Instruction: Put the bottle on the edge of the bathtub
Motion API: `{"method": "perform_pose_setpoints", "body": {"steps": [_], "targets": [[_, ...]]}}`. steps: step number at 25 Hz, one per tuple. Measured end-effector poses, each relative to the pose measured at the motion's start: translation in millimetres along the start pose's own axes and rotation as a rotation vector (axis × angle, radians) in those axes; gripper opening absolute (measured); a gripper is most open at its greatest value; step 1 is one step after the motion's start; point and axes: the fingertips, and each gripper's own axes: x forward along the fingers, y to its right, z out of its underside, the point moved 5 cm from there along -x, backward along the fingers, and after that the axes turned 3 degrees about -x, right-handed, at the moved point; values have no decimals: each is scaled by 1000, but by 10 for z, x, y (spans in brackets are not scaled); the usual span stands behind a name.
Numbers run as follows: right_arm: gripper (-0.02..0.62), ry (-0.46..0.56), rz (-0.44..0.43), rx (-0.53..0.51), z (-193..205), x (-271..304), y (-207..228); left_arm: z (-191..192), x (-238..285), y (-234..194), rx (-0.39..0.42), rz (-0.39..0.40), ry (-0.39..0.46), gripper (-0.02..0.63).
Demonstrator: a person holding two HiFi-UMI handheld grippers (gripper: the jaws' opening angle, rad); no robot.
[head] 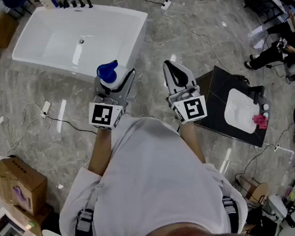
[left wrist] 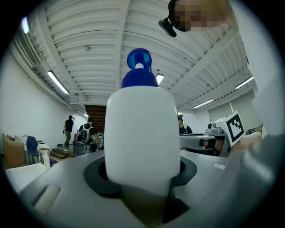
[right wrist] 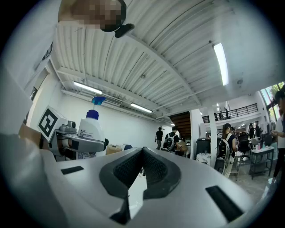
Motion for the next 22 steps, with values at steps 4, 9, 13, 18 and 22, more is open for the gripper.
{"method": "perform_pose_setpoints", "body": {"steps": [4, 9, 13, 18, 22], "targets": [[2, -2, 5, 16, 73, -52, 83, 85, 55, 30, -6, 5, -7, 241], [2, -32, 16, 61, 303, -229, 308, 242, 207, 74, 8, -11, -33, 241], [2, -57, 15, 88, 485, -430, 488, 320, 281, 202, 42, 12, -41, 241], [2, -73, 11, 113, 738, -532, 747, 466, 449, 322, 21, 2, -70, 242], [2, -87, 11, 119, 807, -492, 859, 574, 594, 347, 10, 37, -113, 242]]}}
